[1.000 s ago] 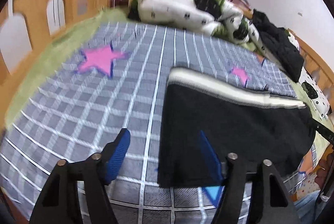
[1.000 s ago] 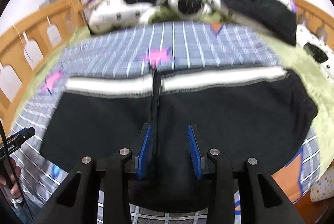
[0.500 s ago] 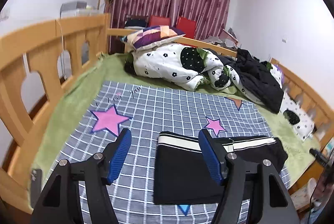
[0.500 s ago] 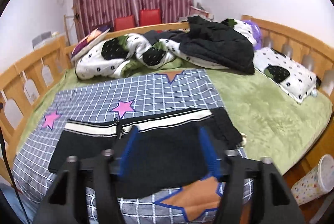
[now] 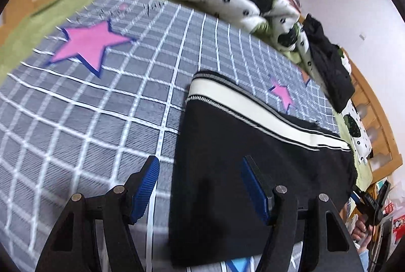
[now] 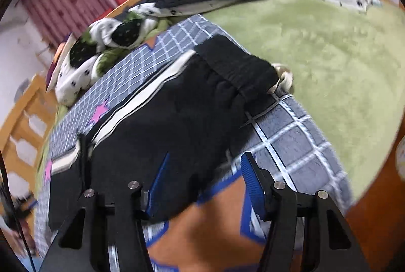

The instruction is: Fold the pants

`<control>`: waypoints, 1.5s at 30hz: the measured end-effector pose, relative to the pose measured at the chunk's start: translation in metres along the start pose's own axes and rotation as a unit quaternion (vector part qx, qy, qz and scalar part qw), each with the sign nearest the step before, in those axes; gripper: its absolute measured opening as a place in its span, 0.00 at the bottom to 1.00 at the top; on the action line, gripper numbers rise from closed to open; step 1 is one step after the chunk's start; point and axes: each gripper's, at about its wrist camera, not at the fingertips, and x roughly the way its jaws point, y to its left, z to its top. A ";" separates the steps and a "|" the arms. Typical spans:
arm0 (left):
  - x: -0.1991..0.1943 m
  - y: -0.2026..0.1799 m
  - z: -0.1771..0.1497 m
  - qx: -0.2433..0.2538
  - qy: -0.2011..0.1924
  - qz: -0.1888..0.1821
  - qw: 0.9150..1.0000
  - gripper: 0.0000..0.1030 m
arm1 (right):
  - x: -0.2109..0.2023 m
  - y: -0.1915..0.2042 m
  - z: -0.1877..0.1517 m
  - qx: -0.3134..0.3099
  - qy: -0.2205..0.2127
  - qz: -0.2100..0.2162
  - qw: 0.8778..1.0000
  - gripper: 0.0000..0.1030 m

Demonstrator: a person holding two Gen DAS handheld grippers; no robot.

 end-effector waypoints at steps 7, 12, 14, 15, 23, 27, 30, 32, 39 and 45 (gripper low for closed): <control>0.057 0.006 0.011 0.000 0.041 -0.034 0.999 0.61 | 0.058 0.005 0.018 -0.014 0.017 -0.019 1.000 0.56; 0.072 0.004 0.026 -0.025 0.062 -0.064 0.996 0.31 | 0.073 0.018 0.026 -0.036 0.006 -0.037 0.999 0.51; 0.066 0.000 0.030 -0.029 0.057 -0.070 0.995 0.10 | 0.073 0.022 0.029 -0.034 -0.001 -0.064 0.997 0.25; 0.059 -0.003 0.033 -0.027 0.044 -0.080 0.995 0.10 | 0.068 0.025 0.031 -0.032 -0.008 -0.068 0.997 0.18; -0.016 -0.050 0.074 0.024 -0.037 -0.121 0.992 0.09 | -0.007 0.116 0.065 -0.079 -0.108 -0.030 0.991 0.11; -0.054 -0.045 0.109 0.018 -0.065 -0.120 0.991 0.09 | -0.030 0.181 0.090 -0.116 -0.139 -0.005 0.983 0.10; -0.083 -0.023 0.137 0.023 -0.077 -0.083 0.993 0.09 | -0.047 0.221 0.100 -0.130 -0.164 0.047 0.977 0.10; -0.091 -0.002 0.147 0.028 -0.086 -0.048 0.995 0.10 | -0.047 0.235 0.100 -0.135 -0.171 0.078 0.973 0.10; 0.002 0.086 0.126 0.021 -0.005 0.077 0.997 0.11 | 0.098 0.219 0.054 -0.186 -0.012 0.046 0.981 0.13; 0.018 0.125 0.097 -0.016 -0.028 0.107 0.994 0.44 | 0.145 0.177 0.009 -0.165 0.054 -0.002 0.985 0.48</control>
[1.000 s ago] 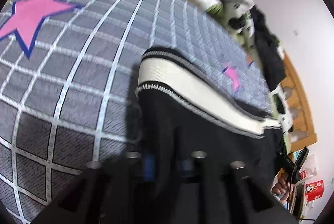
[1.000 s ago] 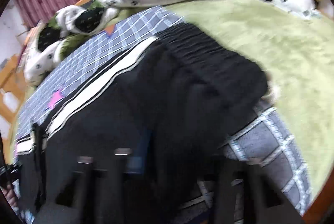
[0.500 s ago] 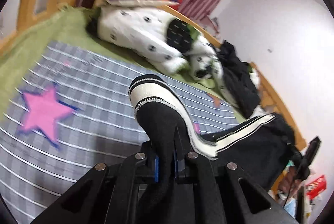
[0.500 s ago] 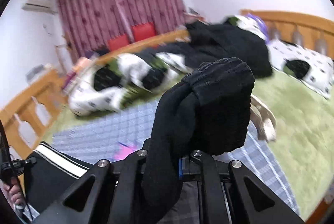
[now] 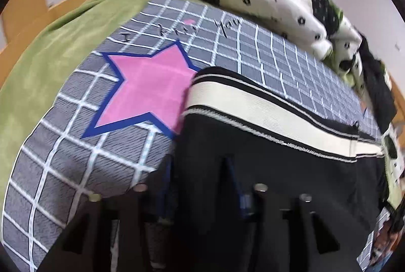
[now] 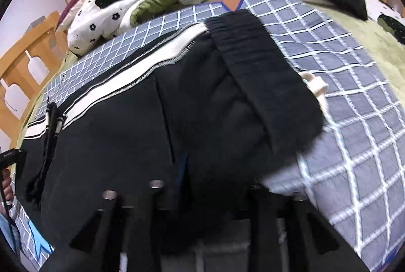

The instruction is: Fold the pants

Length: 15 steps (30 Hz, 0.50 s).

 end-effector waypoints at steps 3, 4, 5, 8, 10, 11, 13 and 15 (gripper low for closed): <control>-0.022 0.004 -0.005 -0.003 -0.009 0.002 1.000 0.44 | -0.021 -0.010 -0.015 -0.011 -0.004 -0.014 1.000 0.51; -0.028 0.003 -0.007 -0.002 -0.013 -0.005 1.000 0.44 | -0.031 -0.014 -0.017 -0.010 -0.006 -0.012 1.000 0.51; -0.035 0.001 -0.010 0.002 -0.015 -0.010 1.000 0.44 | -0.041 -0.018 -0.020 -0.006 -0.013 -0.009 1.000 0.50; -0.054 -0.012 -0.017 0.024 -0.027 -0.026 0.999 0.48 | -0.074 -0.013 -0.021 -0.010 -0.057 -0.019 0.998 0.46; -0.064 -0.025 -0.031 0.040 -0.036 -0.044 0.998 0.52 | -0.087 -0.002 -0.013 -0.017 -0.078 -0.009 0.997 0.46; -0.065 -0.031 -0.038 0.047 -0.037 -0.047 0.997 0.52 | -0.091 0.002 -0.009 -0.017 -0.084 0.005 0.996 0.46; -0.062 -0.038 -0.056 0.056 -0.026 -0.047 0.997 0.53 | -0.087 0.016 -0.005 -0.022 -0.089 0.031 0.995 0.46; -0.051 -0.041 -0.073 0.050 -0.001 -0.062 0.997 0.53 | -0.073 0.031 -0.004 -0.033 -0.082 0.035 0.995 0.46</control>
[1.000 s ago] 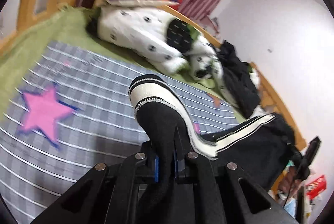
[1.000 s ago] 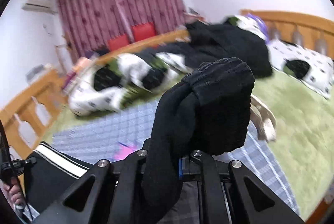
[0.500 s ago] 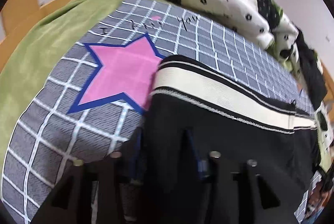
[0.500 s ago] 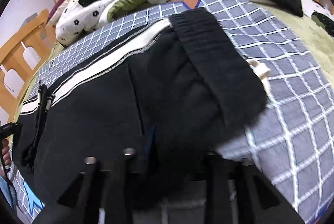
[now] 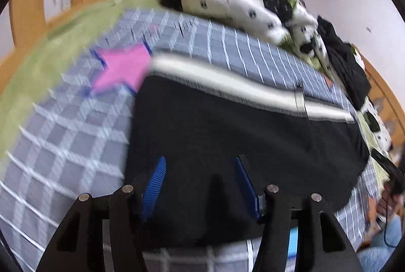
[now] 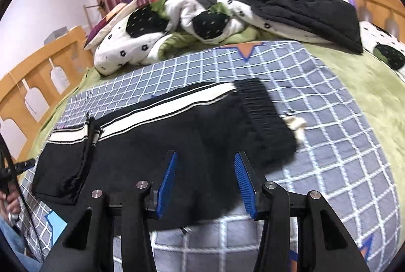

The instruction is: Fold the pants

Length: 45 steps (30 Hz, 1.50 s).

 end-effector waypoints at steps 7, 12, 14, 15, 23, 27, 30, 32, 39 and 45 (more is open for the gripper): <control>-0.003 -0.001 -0.005 -0.017 0.000 -0.019 1.000 0.53 | 0.068 0.004 -0.035 -0.019 0.078 -0.033 0.996 0.39; -0.012 0.008 0.015 -0.028 -0.037 0.005 0.999 0.53 | 0.045 0.024 -0.007 -0.006 0.061 0.005 0.998 0.36; -0.008 0.014 0.022 -0.038 -0.035 0.025 0.998 0.53 | 0.046 0.047 0.007 -0.020 0.056 0.021 0.998 0.36; -0.004 0.018 0.025 -0.052 -0.030 0.029 0.998 0.53 | 0.051 0.065 0.016 -0.030 0.058 0.041 0.997 0.36; -0.009 0.037 0.028 -0.068 -0.032 0.029 0.997 0.53 | 0.097 0.206 0.021 -0.152 0.078 0.119 0.978 0.27; -0.016 0.041 0.032 -0.054 -0.040 0.018 0.998 0.53 | 0.121 0.242 0.011 -0.177 0.093 0.137 0.970 0.27; -0.015 0.044 0.031 -0.054 -0.043 0.002 0.998 0.53 | 0.137 0.250 0.010 -0.176 0.105 0.128 0.970 0.26; -0.011 0.044 0.029 -0.059 -0.037 -0.013 0.997 0.53 | 0.145 0.253 0.010 -0.171 0.114 0.129 0.970 0.25; -0.004 0.040 0.022 -0.045 -0.036 -0.012 0.998 0.53 | 0.133 0.248 0.022 -0.160 0.068 0.126 0.977 0.05; -0.005 0.028 0.045 -0.036 -0.046 -0.022 0.998 0.53 | 0.161 0.230 0.031 -0.108 0.121 0.119 0.979 0.03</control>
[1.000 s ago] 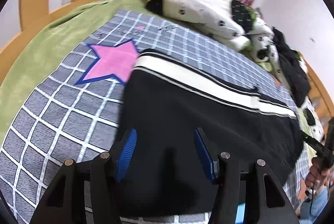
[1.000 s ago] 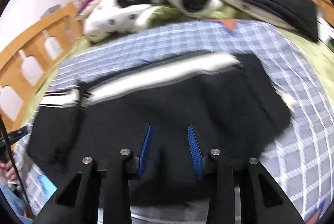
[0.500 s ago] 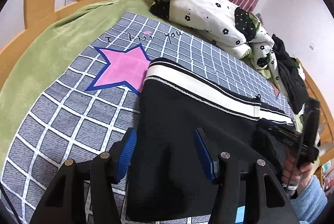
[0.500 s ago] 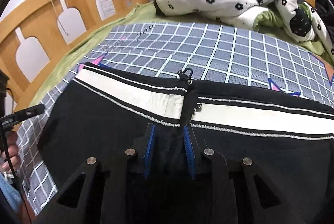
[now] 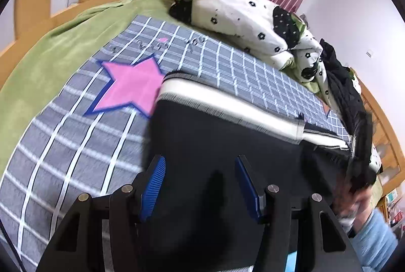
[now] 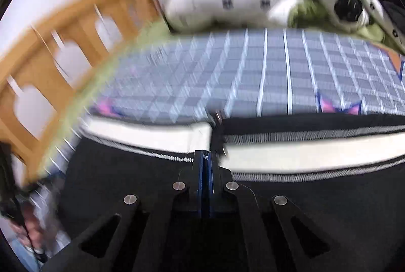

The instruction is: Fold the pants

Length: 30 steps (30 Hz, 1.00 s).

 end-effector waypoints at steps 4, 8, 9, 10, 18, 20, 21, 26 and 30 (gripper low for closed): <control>0.013 -0.014 0.019 0.026 -0.006 0.015 1.000 0.53 | -0.009 0.014 -0.007 -0.039 -0.018 -0.026 0.999 0.04; 0.042 -0.026 0.042 0.039 -0.005 0.035 0.999 0.53 | -0.037 0.008 0.004 -0.023 -0.062 -0.011 0.998 0.09; 0.052 -0.029 0.047 0.044 -0.002 0.050 0.998 0.53 | -0.039 0.008 0.008 -0.027 -0.069 -0.011 0.997 0.09; 0.064 -0.030 0.051 0.045 0.004 0.067 0.997 0.53 | -0.040 0.010 0.013 -0.030 -0.074 -0.011 0.997 0.09; 0.092 -0.014 0.042 0.014 0.044 0.070 0.996 0.53 | 0.034 0.015 0.029 -0.030 -0.003 -0.032 0.999 0.13; 0.077 -0.016 0.036 0.011 0.053 0.057 0.997 0.53 | 0.024 0.009 0.031 -0.007 -0.004 -0.013 1.000 0.13; 0.069 -0.016 0.031 0.007 0.052 0.045 0.998 0.53 | 0.017 0.006 0.030 0.001 -0.003 -0.004 1.000 0.13; 0.032 -0.024 -0.013 0.015 0.058 0.024 0.998 0.54 | -0.048 0.008 -0.004 -0.014 -0.024 0.021 0.999 0.18; 0.017 -0.026 -0.057 0.009 0.068 0.031 0.997 0.54 | -0.071 0.017 -0.052 -0.034 0.020 0.043 0.998 0.18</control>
